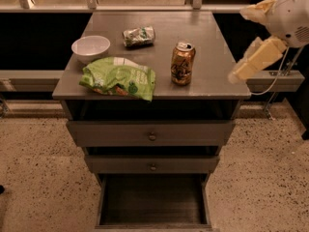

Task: Place orange can into bottom drawer

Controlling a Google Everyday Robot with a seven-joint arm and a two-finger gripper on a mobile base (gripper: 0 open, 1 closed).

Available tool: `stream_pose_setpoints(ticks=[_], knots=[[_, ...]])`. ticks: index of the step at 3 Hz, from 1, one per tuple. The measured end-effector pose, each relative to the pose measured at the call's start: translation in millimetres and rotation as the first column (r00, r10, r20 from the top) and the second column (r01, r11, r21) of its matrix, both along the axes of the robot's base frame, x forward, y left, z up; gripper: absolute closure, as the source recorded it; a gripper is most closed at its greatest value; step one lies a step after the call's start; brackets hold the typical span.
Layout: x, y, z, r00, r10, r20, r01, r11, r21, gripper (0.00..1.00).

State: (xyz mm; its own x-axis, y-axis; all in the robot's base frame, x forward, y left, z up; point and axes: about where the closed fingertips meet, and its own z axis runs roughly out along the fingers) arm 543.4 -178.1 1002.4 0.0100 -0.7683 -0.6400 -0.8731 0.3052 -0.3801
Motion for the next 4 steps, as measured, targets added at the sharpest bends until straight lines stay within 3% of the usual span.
stream_pose_setpoints(ticks=[1,2,3,4], knots=[[45,14,-3,0.9993,-0.002,0.038,-0.006,0.978,0.206,0.0],[80,41,-19,0.9996,0.015,0.022,-0.021,0.945,0.326,0.0],[103,65,-41,0.9995,0.024,-0.021,-0.014,0.924,0.381,0.0],[120,89,-69,0.9964,0.036,-0.077,-0.001,0.912,0.411,0.0]])
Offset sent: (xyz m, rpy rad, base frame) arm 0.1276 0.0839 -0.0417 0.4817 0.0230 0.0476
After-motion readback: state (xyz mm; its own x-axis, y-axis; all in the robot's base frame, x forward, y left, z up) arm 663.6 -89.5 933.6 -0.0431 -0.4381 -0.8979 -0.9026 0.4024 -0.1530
